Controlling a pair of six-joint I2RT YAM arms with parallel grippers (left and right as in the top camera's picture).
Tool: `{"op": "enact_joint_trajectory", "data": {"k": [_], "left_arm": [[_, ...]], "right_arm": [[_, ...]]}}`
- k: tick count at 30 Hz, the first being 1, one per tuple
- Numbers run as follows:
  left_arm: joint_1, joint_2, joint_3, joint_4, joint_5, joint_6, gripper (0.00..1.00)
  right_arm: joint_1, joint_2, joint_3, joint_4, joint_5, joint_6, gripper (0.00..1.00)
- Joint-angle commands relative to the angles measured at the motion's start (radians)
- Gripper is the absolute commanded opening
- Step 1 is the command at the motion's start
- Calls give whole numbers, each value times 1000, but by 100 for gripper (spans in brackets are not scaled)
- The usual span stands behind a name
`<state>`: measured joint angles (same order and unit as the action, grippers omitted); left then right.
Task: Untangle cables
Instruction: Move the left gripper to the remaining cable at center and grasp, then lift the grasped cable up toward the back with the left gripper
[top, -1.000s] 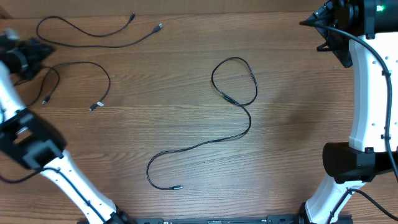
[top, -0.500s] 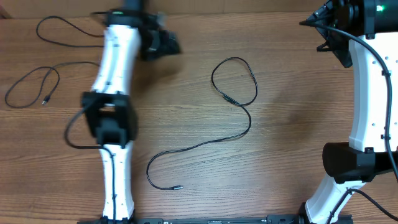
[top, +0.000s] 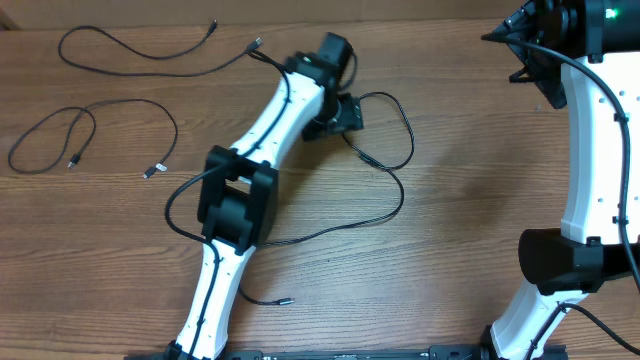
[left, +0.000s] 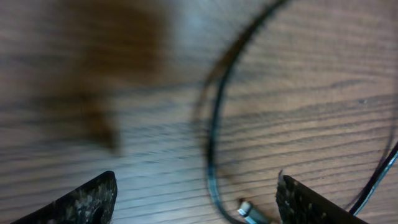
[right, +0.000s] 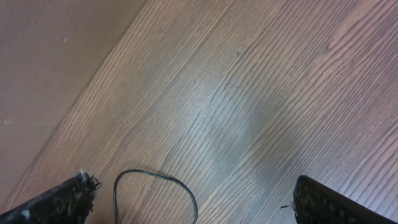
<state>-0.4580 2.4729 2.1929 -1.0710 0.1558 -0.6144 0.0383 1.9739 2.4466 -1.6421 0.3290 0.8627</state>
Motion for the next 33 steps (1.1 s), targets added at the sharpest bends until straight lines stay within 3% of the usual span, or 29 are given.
{"op": "enact_joint_trajectory", "data": {"k": [1,4,11,15,24,26,29,33], "left_arm": [[-65,9,-33,31,-8,-82,81],[-87,9,-33,52,-7,-90,81],[-98,9,-68,66,-53,-205,69],[-99,9,-78,59,-69,-205,50],[-99,9,-78,93,-125,-201,29],[-99,9,-78,91,-126,-201,16],[-96,0,-67,78,-121,-181,4],[-77,-56,2,-4,-130,-147,4]], "right_arm": [[-2,0,10,2,14,-3,100],[-2,0,10,2,14,-3,100],[-2,0,10,2,14,-3,100],[-2,0,10,2,14,-3,100],[-2,0,10,2,14,-3,100],[-2,0,10,2,14,-4,100],[-2,0,10,2,14,-3,100],[-2,0,10,2,14,-3,100]]}}
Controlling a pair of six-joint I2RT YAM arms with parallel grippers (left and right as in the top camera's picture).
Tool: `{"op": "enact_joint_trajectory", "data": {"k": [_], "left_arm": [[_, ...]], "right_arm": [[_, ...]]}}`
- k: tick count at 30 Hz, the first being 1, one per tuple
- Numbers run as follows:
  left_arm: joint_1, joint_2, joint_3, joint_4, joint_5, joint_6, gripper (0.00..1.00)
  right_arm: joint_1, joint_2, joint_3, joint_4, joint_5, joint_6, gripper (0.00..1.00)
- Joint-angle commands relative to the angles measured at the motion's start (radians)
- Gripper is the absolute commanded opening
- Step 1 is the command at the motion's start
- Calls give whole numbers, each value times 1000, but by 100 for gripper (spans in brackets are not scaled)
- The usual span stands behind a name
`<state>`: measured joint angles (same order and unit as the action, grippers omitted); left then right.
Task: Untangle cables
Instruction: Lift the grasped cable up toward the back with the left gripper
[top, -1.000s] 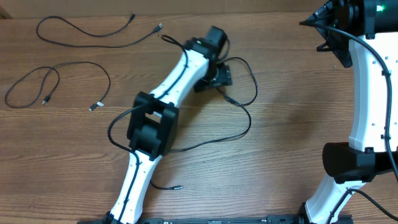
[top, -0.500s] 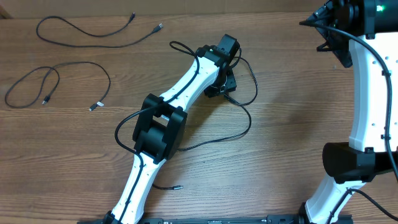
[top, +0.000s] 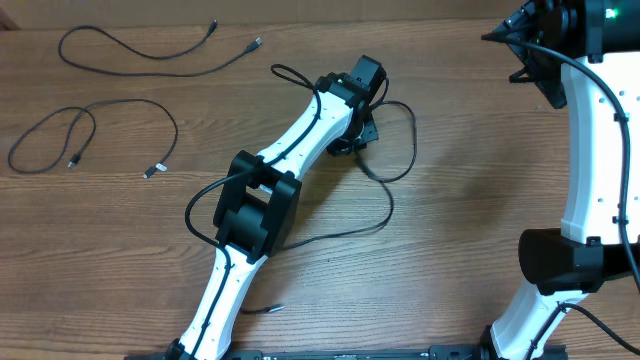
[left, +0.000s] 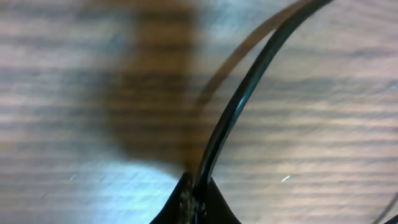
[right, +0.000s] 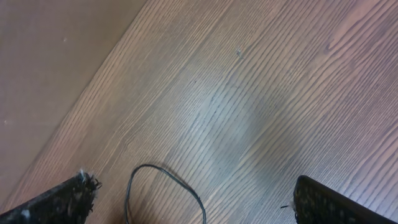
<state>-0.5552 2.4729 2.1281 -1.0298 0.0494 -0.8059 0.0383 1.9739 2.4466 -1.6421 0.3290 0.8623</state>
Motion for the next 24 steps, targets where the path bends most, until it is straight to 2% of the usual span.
{"op": "enact_joint_trajectory", "data": {"k": [1,5,9,13,17,19,24], "left_arm": [[29,-80,100,-75,-23,59,4],[60,-164,209,-171,26,120,4],[93,-283,304,-197,143,269,4],[146,-415,332,-166,196,272,4],[221,-529,332,-71,407,294,4],[257,-567,332,-39,450,293,4],[282,-593,332,-106,412,284,4]], "right_arm": [[-2,0,10,2,14,-3,100],[-2,0,10,2,14,-3,100],[-2,0,10,2,14,-3,100],[-2,0,10,2,14,-3,100],[-2,0,10,2,14,-3,100],[-2,0,10,2,14,-3,100],[-2,0,10,2,14,-3,100]]}}
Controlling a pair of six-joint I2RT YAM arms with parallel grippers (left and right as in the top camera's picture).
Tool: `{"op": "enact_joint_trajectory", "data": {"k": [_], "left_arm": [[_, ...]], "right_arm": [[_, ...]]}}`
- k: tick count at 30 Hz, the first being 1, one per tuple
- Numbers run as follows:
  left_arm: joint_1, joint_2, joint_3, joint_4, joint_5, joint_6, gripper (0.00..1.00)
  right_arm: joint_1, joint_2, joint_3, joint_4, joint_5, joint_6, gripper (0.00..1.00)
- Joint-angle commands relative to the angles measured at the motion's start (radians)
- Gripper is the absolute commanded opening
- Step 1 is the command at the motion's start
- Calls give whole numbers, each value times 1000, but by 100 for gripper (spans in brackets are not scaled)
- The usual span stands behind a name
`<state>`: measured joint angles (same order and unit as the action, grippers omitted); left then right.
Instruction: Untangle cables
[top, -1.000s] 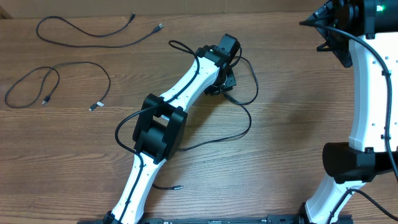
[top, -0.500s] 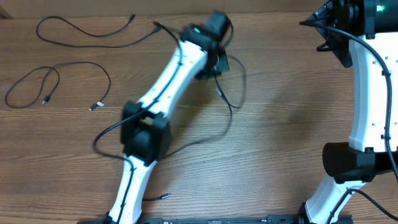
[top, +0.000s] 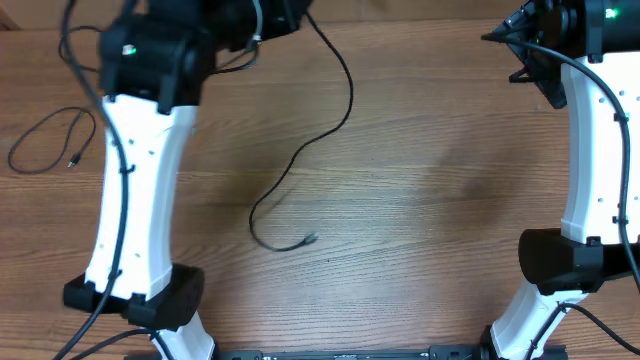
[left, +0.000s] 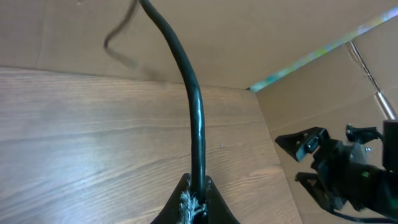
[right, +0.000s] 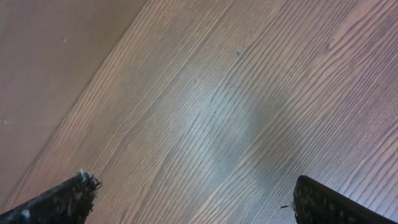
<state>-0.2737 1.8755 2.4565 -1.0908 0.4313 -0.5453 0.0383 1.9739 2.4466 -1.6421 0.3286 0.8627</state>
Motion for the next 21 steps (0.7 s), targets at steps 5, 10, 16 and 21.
{"op": "enact_joint_trajectory", "data": {"k": [5,10,16,21], "left_arm": [[-23,40,0,-216,-165,35,4],[-58,142,0,-344,-196,61,4],[-80,292,0,-397,-139,95,4],[-85,402,0,-405,-98,98,16]], "right_arm": [[-2,0,10,2,14,-3,100],[-2,0,10,2,14,-3,100],[-2,0,10,2,14,-3,100],[-2,0,10,2,14,-3,100]]}}
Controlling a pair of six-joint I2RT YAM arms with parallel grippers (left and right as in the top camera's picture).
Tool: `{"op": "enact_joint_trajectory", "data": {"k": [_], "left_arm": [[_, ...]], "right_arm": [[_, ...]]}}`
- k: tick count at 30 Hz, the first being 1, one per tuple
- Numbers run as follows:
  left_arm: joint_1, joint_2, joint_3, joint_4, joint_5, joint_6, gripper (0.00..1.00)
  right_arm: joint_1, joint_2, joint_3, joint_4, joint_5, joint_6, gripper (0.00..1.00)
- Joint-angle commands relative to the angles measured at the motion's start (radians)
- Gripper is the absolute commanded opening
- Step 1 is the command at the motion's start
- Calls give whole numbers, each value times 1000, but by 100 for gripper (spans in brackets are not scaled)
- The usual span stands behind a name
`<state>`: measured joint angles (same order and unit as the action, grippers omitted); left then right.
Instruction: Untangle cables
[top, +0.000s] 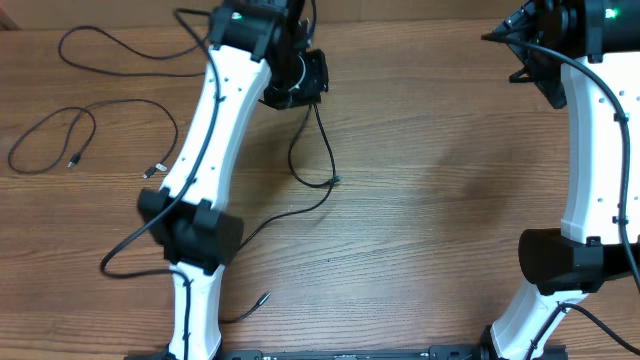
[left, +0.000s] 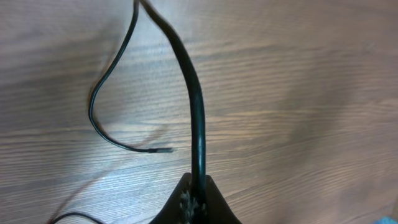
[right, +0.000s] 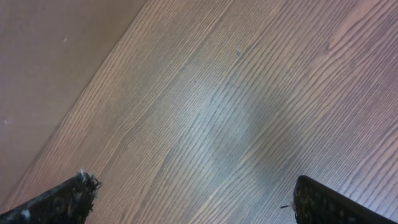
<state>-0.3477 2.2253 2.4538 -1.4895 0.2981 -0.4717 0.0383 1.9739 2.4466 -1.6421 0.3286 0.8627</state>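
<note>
My left gripper (top: 298, 84) hangs over the back middle of the table, shut on a thin black cable (top: 324, 145). In the left wrist view the cable (left: 198, 112) rises out of the closed fingers (left: 186, 202), bends back and ends in a free plug (left: 165, 150) lying on the wood. From there the cable trails toward the front, with another plug (top: 265, 296) near the left arm's base. My right gripper (right: 193, 199) stands open over bare wood at the back right corner (top: 528, 52), holding nothing.
Two other black cables lie apart at the left: a long one (top: 130, 50) along the back edge and a looped one (top: 95, 125) below it. The left arm (top: 210, 160) spans the table's left middle. The right arm (top: 590, 150) stands along the right side.
My left gripper, still shut on the cable, has come down from high at the back left to low over the back middle. The cable's dangling end now rests on the table.
First my left gripper was open just above the cable near the table's middle. Then it was shut on it there. Then it held the cable raised high at the back, and now lower. The cable loop left the right wrist view; the right arm stayed put.
</note>
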Motion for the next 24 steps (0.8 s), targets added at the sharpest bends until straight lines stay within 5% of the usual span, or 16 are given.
{"op": "enact_joint_trajectory", "data": {"k": [1,4,8,11,14,24], "left_arm": [[-12,69,2,-9,35,31,17],[-18,115,2,-33,38,60,27],[-21,135,2,-117,50,175,63],[-39,137,1,-201,16,258,69],[-89,137,-32,-200,-21,329,90],[-229,142,-206,-175,-264,362,92]], "right_arm": [[-2,0,10,2,14,-3,100],[-2,0,10,2,14,-3,100],[-2,0,10,2,14,-3,100],[-2,0,10,2,14,-3,100],[-2,0,10,2,14,-3,100],[-2,0,10,2,14,-4,100]]}}
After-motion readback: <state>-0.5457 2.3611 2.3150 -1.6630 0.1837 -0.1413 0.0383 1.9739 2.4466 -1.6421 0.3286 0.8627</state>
